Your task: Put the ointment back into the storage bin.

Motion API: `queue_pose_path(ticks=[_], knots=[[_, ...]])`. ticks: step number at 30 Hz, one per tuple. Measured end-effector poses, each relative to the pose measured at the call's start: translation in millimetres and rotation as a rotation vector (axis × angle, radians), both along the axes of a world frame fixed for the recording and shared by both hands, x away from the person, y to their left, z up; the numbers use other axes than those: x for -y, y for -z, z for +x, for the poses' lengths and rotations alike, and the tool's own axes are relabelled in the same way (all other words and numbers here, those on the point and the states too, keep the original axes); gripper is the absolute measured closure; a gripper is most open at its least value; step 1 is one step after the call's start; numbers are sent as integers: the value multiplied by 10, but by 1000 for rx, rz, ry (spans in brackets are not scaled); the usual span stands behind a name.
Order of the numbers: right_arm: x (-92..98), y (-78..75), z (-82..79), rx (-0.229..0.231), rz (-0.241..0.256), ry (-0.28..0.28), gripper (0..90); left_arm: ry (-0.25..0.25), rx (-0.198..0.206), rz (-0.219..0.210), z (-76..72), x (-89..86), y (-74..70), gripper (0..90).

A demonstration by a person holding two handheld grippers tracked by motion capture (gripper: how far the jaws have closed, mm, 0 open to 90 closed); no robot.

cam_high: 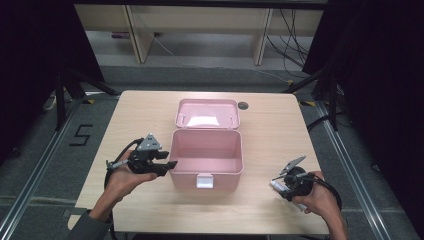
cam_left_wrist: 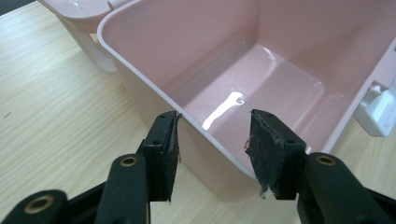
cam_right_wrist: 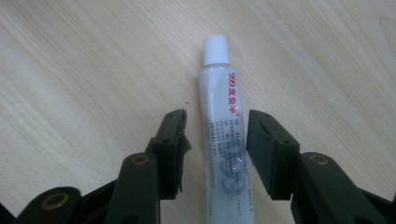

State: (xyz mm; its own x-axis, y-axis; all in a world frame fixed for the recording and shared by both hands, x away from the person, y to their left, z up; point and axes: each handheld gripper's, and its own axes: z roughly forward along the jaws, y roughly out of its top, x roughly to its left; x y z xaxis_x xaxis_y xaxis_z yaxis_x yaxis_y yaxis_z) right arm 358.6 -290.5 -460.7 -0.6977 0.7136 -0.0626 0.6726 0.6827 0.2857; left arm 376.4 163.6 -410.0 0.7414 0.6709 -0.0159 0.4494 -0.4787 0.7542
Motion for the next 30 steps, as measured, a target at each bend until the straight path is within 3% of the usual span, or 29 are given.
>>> queue_pose_path(ticks=[1, 6, 22, 30], knots=[[5, 34, 42, 6, -23, -22, 604, 1, 1, 2, -1, 0, 0, 523], [-19, 45, 70, -29, -38, 2, 631, 2, 1, 1, 2, 0, 0, 522], [-92, 108, 188, -85, -92, -58, 686, 2, 4, 7, -1, 2, -3, 521], [-146, 106, 246, -139, -122, -67, 696, 4, 2, 6, 2, 3, -3, 521]])
